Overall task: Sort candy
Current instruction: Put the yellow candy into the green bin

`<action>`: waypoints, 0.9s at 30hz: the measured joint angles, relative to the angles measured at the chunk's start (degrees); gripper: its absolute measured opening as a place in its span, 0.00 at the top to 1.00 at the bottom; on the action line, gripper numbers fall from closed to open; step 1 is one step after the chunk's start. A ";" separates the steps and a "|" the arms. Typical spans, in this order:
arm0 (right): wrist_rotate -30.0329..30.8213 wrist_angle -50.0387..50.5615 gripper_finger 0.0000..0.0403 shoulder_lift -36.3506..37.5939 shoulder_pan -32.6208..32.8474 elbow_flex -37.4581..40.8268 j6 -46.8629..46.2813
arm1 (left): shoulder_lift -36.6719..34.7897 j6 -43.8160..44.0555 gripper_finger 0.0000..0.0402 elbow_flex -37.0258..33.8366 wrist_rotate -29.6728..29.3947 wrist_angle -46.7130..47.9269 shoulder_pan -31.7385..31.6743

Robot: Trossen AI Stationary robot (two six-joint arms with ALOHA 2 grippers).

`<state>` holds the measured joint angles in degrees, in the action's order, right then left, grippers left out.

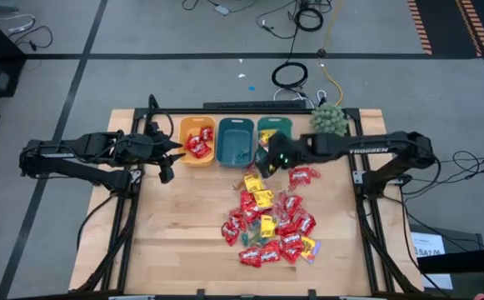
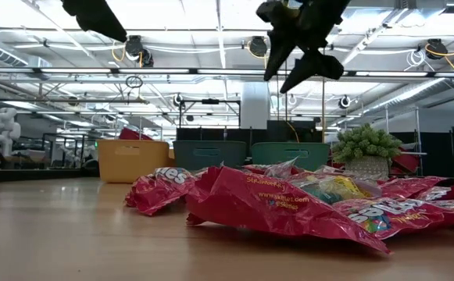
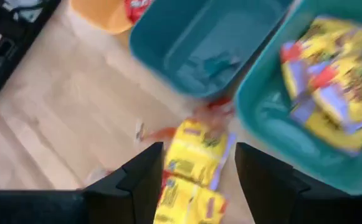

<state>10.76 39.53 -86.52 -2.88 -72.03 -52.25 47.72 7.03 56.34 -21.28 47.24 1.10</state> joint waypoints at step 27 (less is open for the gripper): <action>-1.15 -4.48 0.63 -30.16 5.29 -0.46 -10.84 | 0.00 -7.30 0.64 -0.02 -0.16 0.02 0.04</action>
<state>9.61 35.05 -116.68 2.41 -72.49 -63.09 47.72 -0.28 56.31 -21.43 47.27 1.15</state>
